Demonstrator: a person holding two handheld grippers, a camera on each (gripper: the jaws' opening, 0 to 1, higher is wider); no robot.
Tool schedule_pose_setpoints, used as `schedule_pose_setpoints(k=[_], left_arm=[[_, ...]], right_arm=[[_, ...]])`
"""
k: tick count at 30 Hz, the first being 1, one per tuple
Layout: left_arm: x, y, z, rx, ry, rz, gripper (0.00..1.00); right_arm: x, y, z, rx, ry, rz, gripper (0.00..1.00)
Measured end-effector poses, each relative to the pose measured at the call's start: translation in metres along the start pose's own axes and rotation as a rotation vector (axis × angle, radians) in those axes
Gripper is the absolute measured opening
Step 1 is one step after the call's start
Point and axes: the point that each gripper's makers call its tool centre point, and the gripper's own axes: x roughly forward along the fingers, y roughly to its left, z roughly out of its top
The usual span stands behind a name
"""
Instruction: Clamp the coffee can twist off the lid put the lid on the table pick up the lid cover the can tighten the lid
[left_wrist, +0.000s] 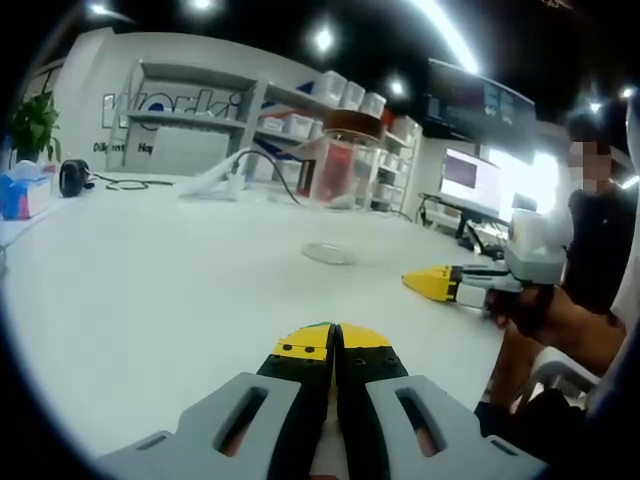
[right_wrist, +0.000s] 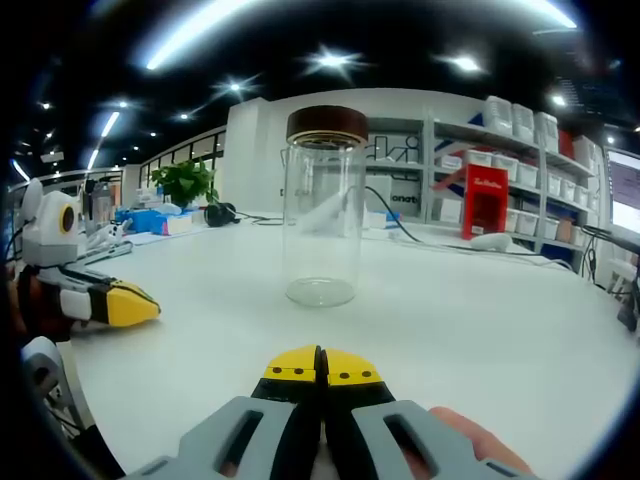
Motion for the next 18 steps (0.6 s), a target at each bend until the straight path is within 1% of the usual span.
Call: schedule_pose_setpoints(k=[4,6,8,9,10,12,18], left_arm=[[-0.0001,-0.0007,-0.0001,0.003,0.002,-0.003,0.0],[0.0008,-0.001,-0.0011,0.003,0.013,-0.008,0.0],[0.0,0.0001,0.0,0.008,0.01,0.004,0.0],[-0.0011,0.0016,0.0007,-0.003,0.005,0.019,0.0],[-0.0025,0.0012,0.001,-0.007,0.001,0.021,0.0],[-0.0033,0.001,0.0016,-0.013,-0.004,0.021,0.0],[-0.0012,-0.0001,-0.0004,-0.001,0.017,0.007,0.0]], right_arm=[[0.0,-0.0002,-0.0001,0.0,0.0,-0.001,0.0],[0.0001,-0.0003,-0.0001,0.0,0.0,-0.001,0.0],[0.0,-0.0004,-0.0001,0.0,0.0,0.0,0.0],[0.0001,-0.0004,-0.0002,0.0,0.0,0.0,0.0],[0.0,-0.0003,-0.0002,0.001,0.0,0.001,0.0],[0.0,-0.0001,-0.0001,0.001,0.0,0.0,0.0],[0.0001,-0.0001,-0.0001,0.001,0.0,0.001,0.0]])
